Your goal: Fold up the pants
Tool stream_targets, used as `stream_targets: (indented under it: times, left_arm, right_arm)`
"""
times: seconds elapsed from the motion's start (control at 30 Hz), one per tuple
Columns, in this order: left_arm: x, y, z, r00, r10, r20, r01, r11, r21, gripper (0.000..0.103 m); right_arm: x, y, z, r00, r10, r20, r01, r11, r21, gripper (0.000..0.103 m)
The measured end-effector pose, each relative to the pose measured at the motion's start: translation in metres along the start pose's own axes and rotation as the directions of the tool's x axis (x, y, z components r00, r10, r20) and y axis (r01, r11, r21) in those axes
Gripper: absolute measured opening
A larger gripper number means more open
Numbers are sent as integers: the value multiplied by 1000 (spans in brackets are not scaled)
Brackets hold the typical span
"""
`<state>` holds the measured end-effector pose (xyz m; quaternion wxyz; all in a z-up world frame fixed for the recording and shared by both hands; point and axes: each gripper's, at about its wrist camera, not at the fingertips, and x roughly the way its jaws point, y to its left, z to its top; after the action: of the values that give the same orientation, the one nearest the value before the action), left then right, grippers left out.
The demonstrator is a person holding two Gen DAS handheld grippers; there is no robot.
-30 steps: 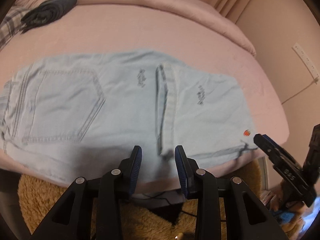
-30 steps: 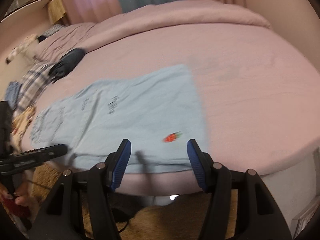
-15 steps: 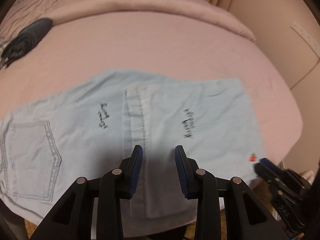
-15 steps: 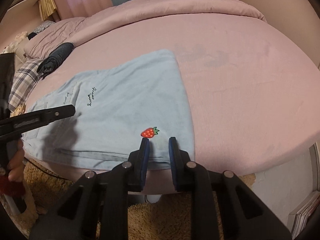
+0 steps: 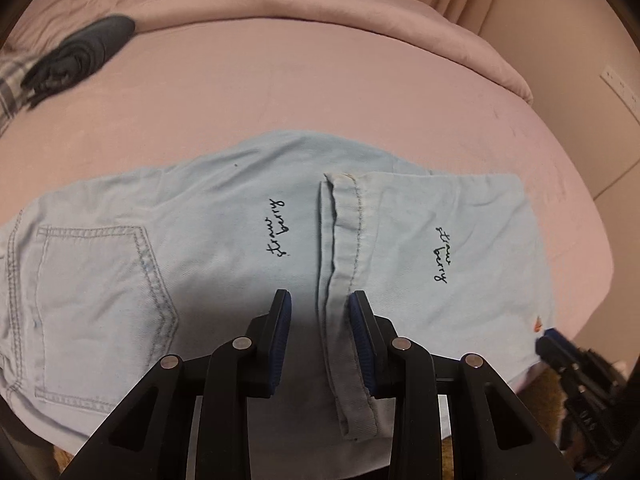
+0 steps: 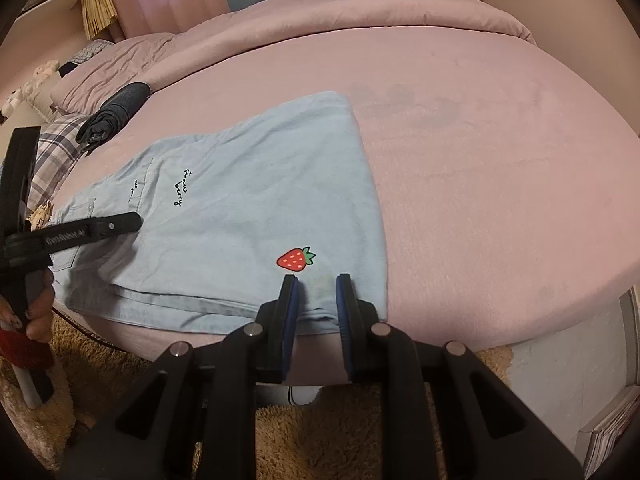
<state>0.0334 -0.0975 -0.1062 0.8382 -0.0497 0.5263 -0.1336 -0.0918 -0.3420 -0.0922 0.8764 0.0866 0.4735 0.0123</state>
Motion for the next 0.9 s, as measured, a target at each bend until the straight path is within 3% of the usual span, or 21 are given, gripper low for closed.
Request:
stream_targets:
  times: [0.13, 0.37, 0.53, 0.63, 0.83, 0.9]
  left_arm:
    - [-10, -1, 12, 1000, 19, 21, -19, 1000, -8, 34]
    - [-25, -16, 47, 993, -82, 80, 80, 997, 20, 34]
    - [7, -34, 62, 989, -145, 0, 145, 989, 44, 34]
    - [30, -39, 63, 994, -96, -42, 98, 994, 48, 33]
    - [44, -28, 65, 998, -49, -51, 50, 998, 27, 7]
    - [45, -28, 64, 998, -47, -47, 48, 998, 28, 7]
  right_arm:
    - [-4, -2, 3, 1000, 6, -2, -6, 1000, 12, 18]
    - [-22, 2, 20, 998, 32, 57, -32, 999, 4, 24]
    - [-6, 12, 31, 998, 59, 37, -59, 998, -14, 24]
    - [11, 11, 31, 999, 48, -9, -48, 999, -8, 24]
    - [17, 9, 21, 999, 36, -27, -36, 999, -16, 21]
    - [16, 6, 19, 999, 47, -25, -47, 999, -3, 21]
